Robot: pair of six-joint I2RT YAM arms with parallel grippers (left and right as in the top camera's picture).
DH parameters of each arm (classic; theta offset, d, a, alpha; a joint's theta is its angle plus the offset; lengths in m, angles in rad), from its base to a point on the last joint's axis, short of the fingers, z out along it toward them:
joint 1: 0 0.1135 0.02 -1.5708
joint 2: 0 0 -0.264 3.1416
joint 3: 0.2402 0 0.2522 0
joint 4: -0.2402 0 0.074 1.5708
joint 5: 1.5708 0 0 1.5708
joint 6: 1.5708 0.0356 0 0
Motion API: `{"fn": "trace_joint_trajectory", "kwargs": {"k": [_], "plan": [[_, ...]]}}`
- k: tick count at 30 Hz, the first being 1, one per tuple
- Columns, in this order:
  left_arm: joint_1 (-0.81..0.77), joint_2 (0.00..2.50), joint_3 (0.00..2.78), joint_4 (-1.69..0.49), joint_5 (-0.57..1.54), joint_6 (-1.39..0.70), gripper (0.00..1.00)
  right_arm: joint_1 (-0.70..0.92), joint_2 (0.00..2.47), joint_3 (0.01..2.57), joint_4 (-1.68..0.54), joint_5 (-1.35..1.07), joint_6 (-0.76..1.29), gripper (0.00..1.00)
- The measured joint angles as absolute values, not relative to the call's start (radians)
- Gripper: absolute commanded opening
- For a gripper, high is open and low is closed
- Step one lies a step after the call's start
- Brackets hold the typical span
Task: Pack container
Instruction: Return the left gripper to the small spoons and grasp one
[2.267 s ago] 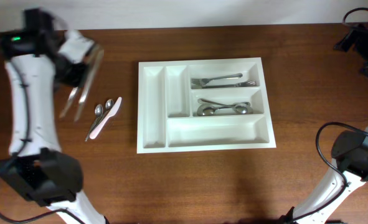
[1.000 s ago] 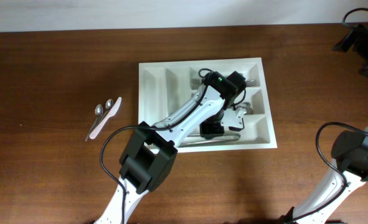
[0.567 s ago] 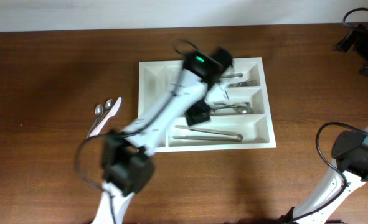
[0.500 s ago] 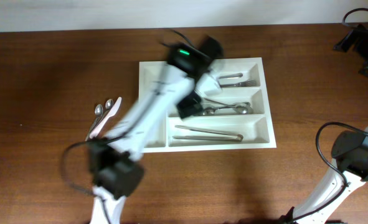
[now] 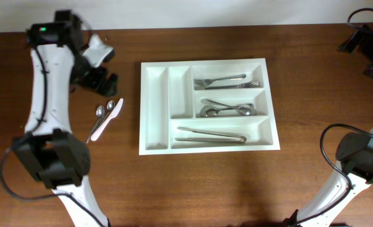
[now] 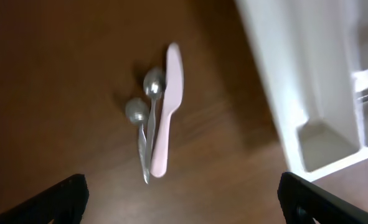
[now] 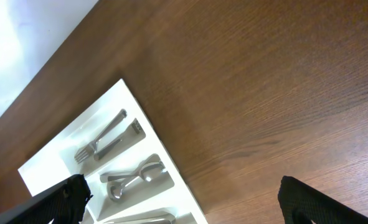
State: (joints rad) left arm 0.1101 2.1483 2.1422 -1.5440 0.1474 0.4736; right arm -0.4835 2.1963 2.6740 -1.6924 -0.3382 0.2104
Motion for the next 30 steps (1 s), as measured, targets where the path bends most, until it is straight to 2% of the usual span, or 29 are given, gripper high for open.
{"fn": "trace_joint_trajectory", "kwargs": {"k": [11, 15, 18, 19, 25, 30], "plan": [[0.133, 2.318, 2.069, -1.494, 0.16, 0.469, 0.99, -0.484, 2.196, 2.674, -1.693, -0.338, 0.21, 0.99], [0.133, 2.338, 2.065, -1.48, 0.223, 0.469, 0.99, -0.484, 2.196, 2.674, -1.692, -0.338, 0.21, 0.98], [0.133, 2.338, 2.064, -1.456, 0.257, 0.461, 0.7, -0.484, 2.196, 2.674, -1.692, -0.338, 0.21, 0.99], [0.132, 2.338, 2.064, -1.454, 0.255, 0.461, 0.69, -0.484, 2.196, 2.674, -1.692, -0.338, 0.21, 0.99], [0.132, 2.338, 2.064, -1.433, 0.147, 0.421, 0.69, -0.484, 2.196, 2.674, -1.692, -0.339, 0.21, 0.99], [0.132, 2.338, 2.064, -1.409, 0.076, 0.39, 0.75, -0.484, 2.196, 2.674, -1.692, -0.338, 0.211, 0.99]]}}
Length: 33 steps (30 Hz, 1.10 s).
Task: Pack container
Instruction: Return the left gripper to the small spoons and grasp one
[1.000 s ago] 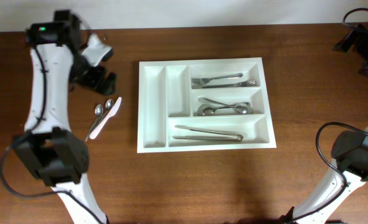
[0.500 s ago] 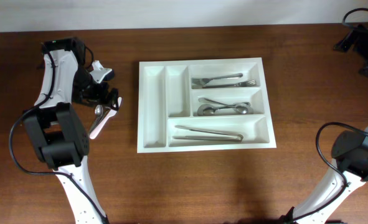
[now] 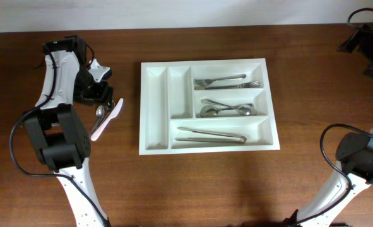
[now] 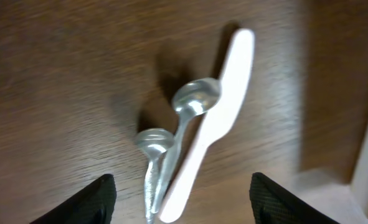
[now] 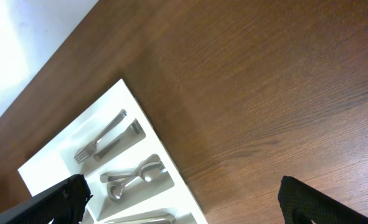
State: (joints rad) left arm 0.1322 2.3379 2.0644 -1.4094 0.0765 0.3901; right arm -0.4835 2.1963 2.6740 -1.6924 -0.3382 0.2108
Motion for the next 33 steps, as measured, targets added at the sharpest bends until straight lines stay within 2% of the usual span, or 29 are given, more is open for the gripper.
{"fn": "trace_joint_trajectory", "kwargs": {"k": [13, 20, 24, 28, 33], "plan": [[0.132, 2.396, 2.064, -1.386, 0.04, 0.381, 0.76, -0.484, 2.196, 2.674, -1.692, -0.338, 0.21, 0.99], [0.132, 2.447, 2.064, -1.395, 0.036, 0.385, 0.65, -0.484, 2.196, 2.674, -1.692, -0.323, 0.21, 0.99], [0.132, 2.447, 2.064, -1.402, 0.033, 0.385, 0.63, -0.484, 2.196, 2.674, -1.693, -0.316, 0.211, 0.99], [0.132, 2.447, 2.064, -1.402, 0.033, 0.384, 0.54, -0.484, 2.196, 2.674, -1.692, -0.315, 0.21, 0.99], [0.132, 2.447, 2.064, -1.398, 0.033, 0.385, 0.54, -0.484, 2.196, 2.674, -1.692, -0.315, 0.21, 0.99]]}}
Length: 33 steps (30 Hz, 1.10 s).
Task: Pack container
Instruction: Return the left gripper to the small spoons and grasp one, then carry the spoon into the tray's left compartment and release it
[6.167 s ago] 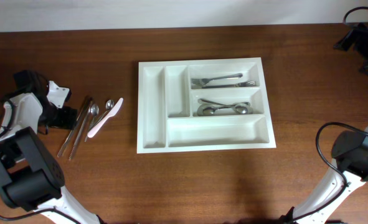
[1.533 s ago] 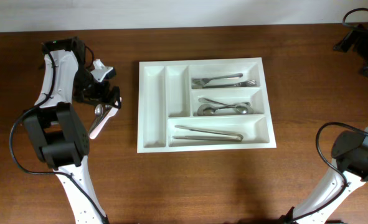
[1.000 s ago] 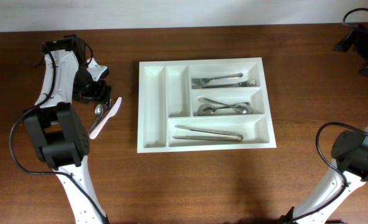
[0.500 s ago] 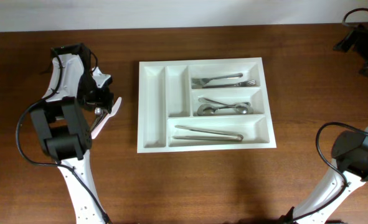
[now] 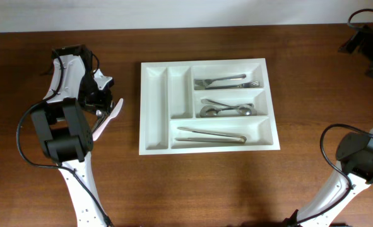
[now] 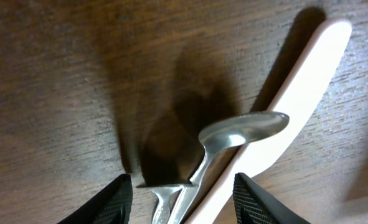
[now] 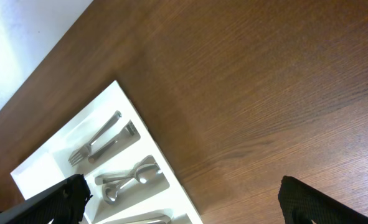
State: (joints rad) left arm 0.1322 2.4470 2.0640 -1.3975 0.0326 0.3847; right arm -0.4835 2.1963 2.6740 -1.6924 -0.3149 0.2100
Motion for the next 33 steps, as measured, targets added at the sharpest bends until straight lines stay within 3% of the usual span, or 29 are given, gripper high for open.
{"fn": "trace_joint_trajectory", "kwargs": {"k": [10, 16, 25, 33], "plan": [[0.132, 2.458, 2.066, -1.396, 0.025, 0.384, 0.46, -0.484, 2.196, 2.674, -1.693, -0.313, 0.211, 0.99], [0.132, 2.462, 2.066, -1.412, 0.01, 0.382, 0.29, -0.484, 2.196, 2.674, -1.692, -0.312, 0.21, 0.99], [0.132, 2.477, 2.086, -1.457, -0.015, 0.376, 0.22, -0.484, 2.196, 2.674, -1.693, -0.312, 0.21, 0.99], [0.131, 2.496, 2.284, -1.576, -0.017, 0.351, 0.16, -0.484, 2.196, 2.674, -1.692, -0.312, 0.211, 0.99]]}}
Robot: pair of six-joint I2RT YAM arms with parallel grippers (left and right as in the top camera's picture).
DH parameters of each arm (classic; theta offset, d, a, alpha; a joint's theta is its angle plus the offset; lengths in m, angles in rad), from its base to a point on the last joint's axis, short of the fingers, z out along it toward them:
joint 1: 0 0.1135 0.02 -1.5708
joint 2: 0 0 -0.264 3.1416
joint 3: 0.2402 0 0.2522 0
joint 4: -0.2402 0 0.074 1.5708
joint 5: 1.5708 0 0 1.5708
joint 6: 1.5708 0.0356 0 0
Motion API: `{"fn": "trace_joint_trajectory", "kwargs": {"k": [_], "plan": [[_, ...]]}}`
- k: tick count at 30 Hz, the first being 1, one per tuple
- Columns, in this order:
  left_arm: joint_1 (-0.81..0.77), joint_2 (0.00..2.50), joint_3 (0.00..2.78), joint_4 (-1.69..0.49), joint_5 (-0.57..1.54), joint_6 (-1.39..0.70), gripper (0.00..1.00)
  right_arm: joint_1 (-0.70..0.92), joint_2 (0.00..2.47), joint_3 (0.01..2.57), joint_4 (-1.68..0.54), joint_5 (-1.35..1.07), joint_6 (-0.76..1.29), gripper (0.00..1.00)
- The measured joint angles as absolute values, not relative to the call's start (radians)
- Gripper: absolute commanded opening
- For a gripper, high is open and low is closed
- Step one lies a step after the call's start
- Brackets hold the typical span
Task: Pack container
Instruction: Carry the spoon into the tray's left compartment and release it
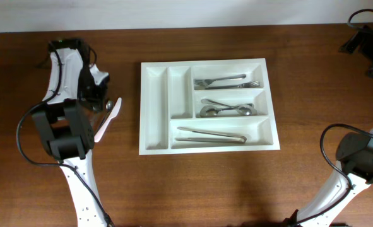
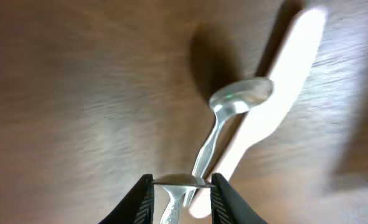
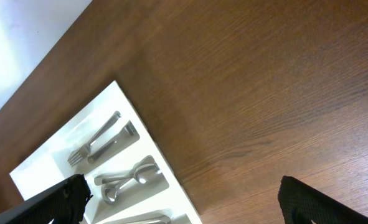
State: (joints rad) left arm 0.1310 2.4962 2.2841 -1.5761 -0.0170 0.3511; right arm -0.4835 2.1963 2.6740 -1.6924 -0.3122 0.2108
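Note:
My left gripper [image 2: 180, 182] is shut on the bowl of a steel spoon [image 2: 176, 194], whose handle hangs toward the camera. Below it on the table lie a second spoon [image 2: 236, 99] and a pale pink knife [image 2: 283, 81]. In the overhead view the left gripper [image 1: 98, 101] hovers left of the white cutlery tray [image 1: 154, 107], with the knife [image 1: 106, 122] just beside it. My right gripper [image 3: 184, 199] stands wide open high above the table's far right, with nothing between its fingers.
The tray holds forks [image 1: 227, 81] in the top right compartment, spoons [image 1: 227, 108] in the middle right one and long utensils [image 1: 211, 135] in the bottom one. Its two tall left compartments [image 1: 177, 94] hold nothing. Bare wood surrounds the tray.
My left gripper was open, straddling the two spoons on the table. Now it is shut on the bowl of one spoon and sits a little higher. The right arm has not moved.
My left gripper was open high above the two spoons and the knife left of the tray. Then it was lower over them, then down with its fingers either side of the spoons. Now it grips one spoon; the other spoon and knife stay put.

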Motion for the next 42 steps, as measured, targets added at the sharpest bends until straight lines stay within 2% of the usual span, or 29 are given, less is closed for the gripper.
{"fn": "trace_joint_trajectory", "kwargs": {"k": [8, 14, 26, 33, 34, 36, 37, 38, 40, 42], "plan": [[0.101, 2.469, 2.46, -1.633, -0.02, 0.321, 0.15, -0.484, 2.196, 2.674, -1.692, -0.312, 0.21, 0.99], [-0.015, 2.407, 2.493, -1.629, 0.023, 0.266, 0.15, -0.484, 2.196, 2.674, -1.692, -0.312, 0.21, 0.99], [-0.206, 2.388, 2.492, -1.498, 0.105, -0.093, 0.17, -0.484, 2.196, 2.674, -1.692, -0.312, 0.21, 0.99], [-0.241, 2.382, 2.326, -1.341, 0.09, -0.231, 0.17, -0.484, 2.196, 2.674, -1.692, -0.312, 0.211, 0.99], [-0.242, 2.382, 2.288, -1.324, 0.09, -0.245, 0.2, -0.484, 2.196, 2.674, -1.692, -0.312, 0.21, 0.99], [-0.242, 2.382, 2.234, -1.316, 0.09, -0.26, 0.36, -0.484, 2.196, 2.674, -1.693, -0.312, 0.21, 0.99], [-0.242, 2.382, 2.216, -1.317, 0.09, -0.267, 0.51, -0.484, 2.196, 2.674, -1.692, -0.312, 0.21, 0.99], [-0.242, 2.382, 2.209, -1.319, 0.09, -0.276, 0.62, -0.484, 2.196, 2.674, -1.692, -0.312, 0.21, 0.99], [-0.24, 2.382, 2.21, -1.328, 0.099, -0.283, 0.68, -0.484, 2.196, 2.674, -1.692, -0.312, 0.211, 0.99], [-0.237, 2.382, 2.221, -1.357, 0.118, -0.29, 0.68, -0.484, 2.196, 2.674, -1.692, -0.312, 0.21, 0.99]]}}
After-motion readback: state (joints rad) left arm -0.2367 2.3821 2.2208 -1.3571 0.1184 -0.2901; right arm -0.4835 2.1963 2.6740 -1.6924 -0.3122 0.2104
